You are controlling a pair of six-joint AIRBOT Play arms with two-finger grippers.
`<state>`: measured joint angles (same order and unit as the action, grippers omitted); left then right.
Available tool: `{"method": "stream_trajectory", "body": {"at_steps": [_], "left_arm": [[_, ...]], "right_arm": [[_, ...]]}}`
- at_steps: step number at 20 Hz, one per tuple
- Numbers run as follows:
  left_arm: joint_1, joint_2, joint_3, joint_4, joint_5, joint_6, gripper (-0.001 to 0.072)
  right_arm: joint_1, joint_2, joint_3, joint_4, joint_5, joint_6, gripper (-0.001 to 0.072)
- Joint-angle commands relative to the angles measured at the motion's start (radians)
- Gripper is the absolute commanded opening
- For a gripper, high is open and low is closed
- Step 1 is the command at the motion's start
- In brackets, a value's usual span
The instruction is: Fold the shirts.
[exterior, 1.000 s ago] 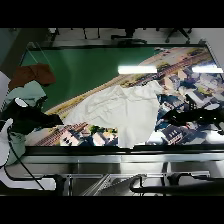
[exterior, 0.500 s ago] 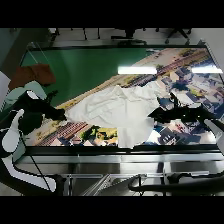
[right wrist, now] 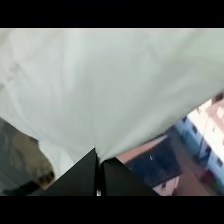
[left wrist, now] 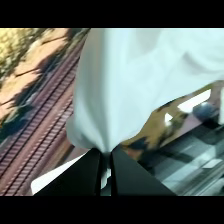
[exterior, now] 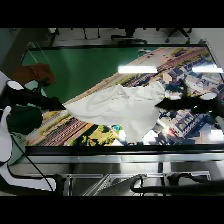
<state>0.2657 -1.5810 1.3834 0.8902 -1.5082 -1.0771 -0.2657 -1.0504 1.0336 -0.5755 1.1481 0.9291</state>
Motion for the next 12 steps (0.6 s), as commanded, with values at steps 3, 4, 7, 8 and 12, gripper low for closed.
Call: {"method": "stream_trajectory", "body": {"at_steps": [3,4,7,8,12], "left_arm": [[0.144,0.319,0.008,-0.742,-0.039,0.012,0.0015],[0.178,0.375,0.008,-0.888,-0.024,-0.001,0.0015],[0.309,0.563,0.040,-1.155,0.098,-0.094,0.0015],[0.356,0.613,0.071,-1.141,0.125,-0.121,0.0015],[0.483,0.742,0.187,-1.091,0.155,-0.189,0.0015]], "right_arm": [[-0.155,0.279,0.367,0.114,0.052,-0.006,0.0024],[-0.182,0.322,0.442,0.121,0.034,-0.005,0.0024],[-0.235,0.420,0.620,0.120,-0.074,-0.005,0.0023],[-0.248,0.440,0.669,0.120,-0.095,0.006,0.0023],[-0.252,0.461,0.751,0.173,-0.081,0.029,0.0023]]}}
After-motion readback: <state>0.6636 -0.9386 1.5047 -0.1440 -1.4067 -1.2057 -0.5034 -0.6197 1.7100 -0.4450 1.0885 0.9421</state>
